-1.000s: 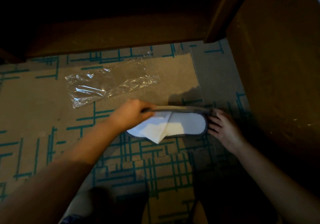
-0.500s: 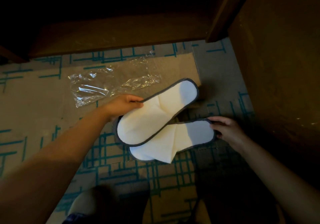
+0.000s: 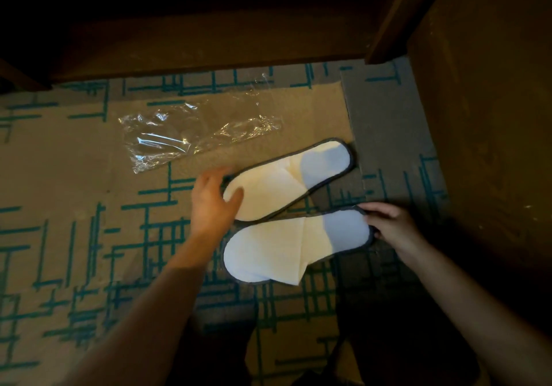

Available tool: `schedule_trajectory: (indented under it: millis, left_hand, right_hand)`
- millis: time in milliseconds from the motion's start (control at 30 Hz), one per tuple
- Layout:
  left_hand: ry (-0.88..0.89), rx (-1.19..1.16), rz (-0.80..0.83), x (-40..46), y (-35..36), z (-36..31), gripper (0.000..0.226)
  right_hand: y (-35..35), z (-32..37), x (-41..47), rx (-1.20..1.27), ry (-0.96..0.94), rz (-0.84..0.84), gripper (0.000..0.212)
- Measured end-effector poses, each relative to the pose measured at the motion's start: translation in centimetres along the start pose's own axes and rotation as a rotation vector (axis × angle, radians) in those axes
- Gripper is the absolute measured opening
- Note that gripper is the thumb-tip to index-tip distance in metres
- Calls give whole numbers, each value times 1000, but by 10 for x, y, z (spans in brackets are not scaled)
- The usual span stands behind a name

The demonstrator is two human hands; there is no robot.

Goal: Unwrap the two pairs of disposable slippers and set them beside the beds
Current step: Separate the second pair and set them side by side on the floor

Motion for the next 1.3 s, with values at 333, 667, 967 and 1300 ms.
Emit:
schedule_trajectory:
  millis: [333,667,967,1300]
  left_hand:
    - [105,685,370,-4,41,22,68]
    - [316,815,419,-20,13,26,108]
    - [217,934,497,-20,39,46,117]
    - [286,938,484,-4,37,26,114]
  right_hand:
    - [1,-6,-1,-61,-9,-59,31]
    - [11,25,-20,-1057,-302,-239,87]
    - [62,35,22,-1579,-392,233,110]
    - [55,50,22,-1534,-445,119,103]
Point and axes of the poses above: each hand's wrist, its own x-axis towards the middle knuckle, its own y-axis out of the palm, z = x × y, the point moved 5 cm from there along x, towards the middle knuckle, and after that the axes turned 15 degrees about z, right-handed, at the moved point
